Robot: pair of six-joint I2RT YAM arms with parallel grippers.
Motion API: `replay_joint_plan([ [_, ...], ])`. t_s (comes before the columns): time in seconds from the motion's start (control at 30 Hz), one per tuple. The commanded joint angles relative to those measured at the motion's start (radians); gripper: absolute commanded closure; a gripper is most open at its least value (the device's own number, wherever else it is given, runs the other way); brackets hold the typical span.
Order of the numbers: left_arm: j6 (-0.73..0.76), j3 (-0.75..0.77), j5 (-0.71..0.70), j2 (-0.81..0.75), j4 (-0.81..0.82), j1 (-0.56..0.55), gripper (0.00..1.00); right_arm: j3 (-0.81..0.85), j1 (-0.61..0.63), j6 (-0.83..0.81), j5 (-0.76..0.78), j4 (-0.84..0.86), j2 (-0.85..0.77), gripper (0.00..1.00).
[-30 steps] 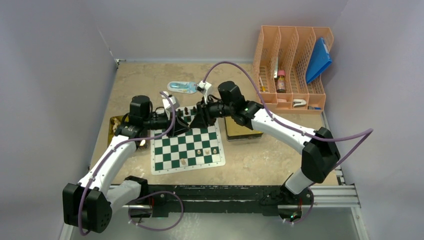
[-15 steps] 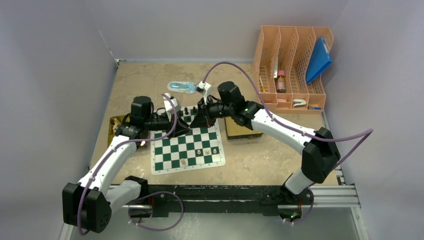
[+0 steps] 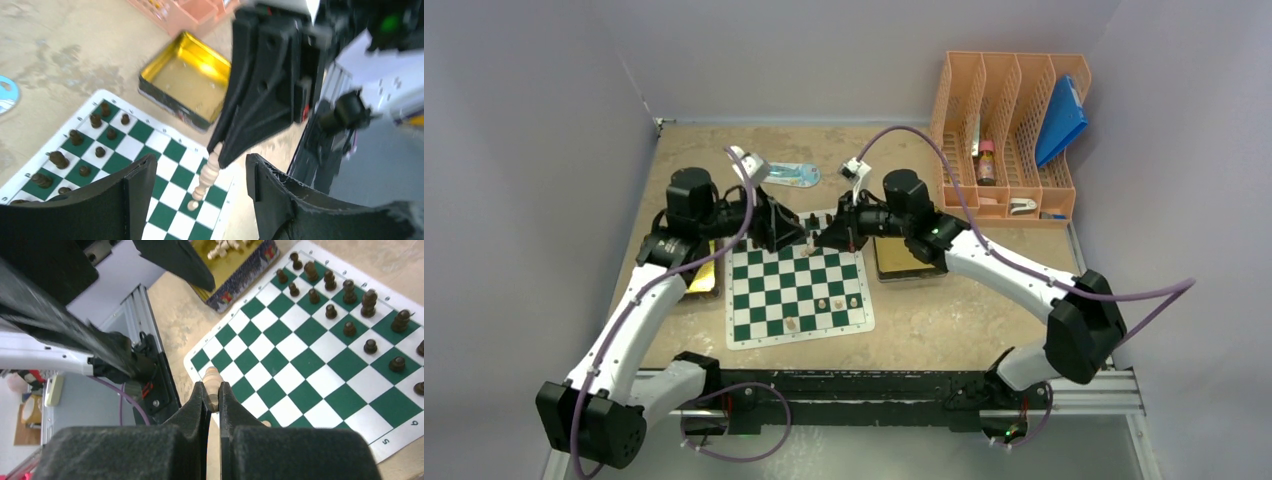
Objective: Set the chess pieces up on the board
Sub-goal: Pick up the chess piece from the storage box.
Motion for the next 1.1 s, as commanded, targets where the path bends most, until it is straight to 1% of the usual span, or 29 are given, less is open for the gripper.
replay_joint_plan([
  [0.0,-0.302,0.18,-0.171,0.016,-0.087,-0.005,0.35,-0.043,-0.01,0.117,0.038,0.201,-0.09,1.0],
  [0.03,-0.349,0.196,-0.144,0.026,-0.1,-0.005,0.36,-0.068,-0.011,0.15,0.044,0.264,-0.108,1.0],
  [0.07,-0.415,0.189,-0.107,0.024,-0.079,-0.005,0.38,-0.093,-0.011,0.183,0.051,0.313,-0.127,1.0],
  [0.13,-0.566,0.128,-0.012,-0.001,0.059,-0.004,0.45,-0.145,-0.01,0.249,0.067,0.414,-0.165,1.0],
  [0.17,-0.653,0.086,0.012,-0.02,0.141,-0.004,0.47,-0.165,-0.009,0.282,0.077,0.453,-0.184,1.0],
  [0.23,-0.793,0.028,0.014,-0.051,0.243,-0.005,0.48,-0.213,-0.01,0.349,0.084,0.539,-0.216,1.0],
  [0.27,-0.828,0.021,0.001,-0.057,0.253,-0.005,0.49,-0.232,-0.01,0.372,0.093,0.575,-0.234,1.0],
  [0.37,-0.856,0.05,-0.052,-0.07,0.199,-0.005,0.49,-0.263,-0.009,0.396,0.139,0.599,-0.283,1.0],
  [0.47,-0.847,0.081,-0.101,-0.087,0.155,-0.005,0.45,-0.277,-0.01,0.405,0.153,0.603,-0.304,1.0],
  [0.53,-0.881,0.073,-0.1,-0.099,0.163,-0.005,0.43,-0.281,-0.01,0.419,0.153,0.617,-0.313,1.0],
  [0.63,-0.981,0.025,-0.037,-0.102,0.27,-0.005,0.44,-0.304,-0.01,0.461,0.155,0.683,-0.327,1.0],
  [0.73,-1.089,-0.02,0.042,-0.099,0.408,-0.005,0.47,-0.335,-0.01,0.524,0.147,0.782,-0.329,1.0],
  [0.77,-1.105,-0.026,0.058,-0.098,0.435,-0.005,0.48,-0.341,-0.009,0.536,0.143,0.804,-0.326,1.0],
  [0.9,-1.107,-0.017,0.095,-0.091,0.448,-0.004,0.48,-0.358,-0.01,0.584,0.139,0.875,-0.324,1.0],
  [1.07,-1.121,-0.025,0.102,-0.098,0.459,-0.005,0.46,-0.363,-0.011,0.62,0.123,0.907,-0.315,1.0],
])
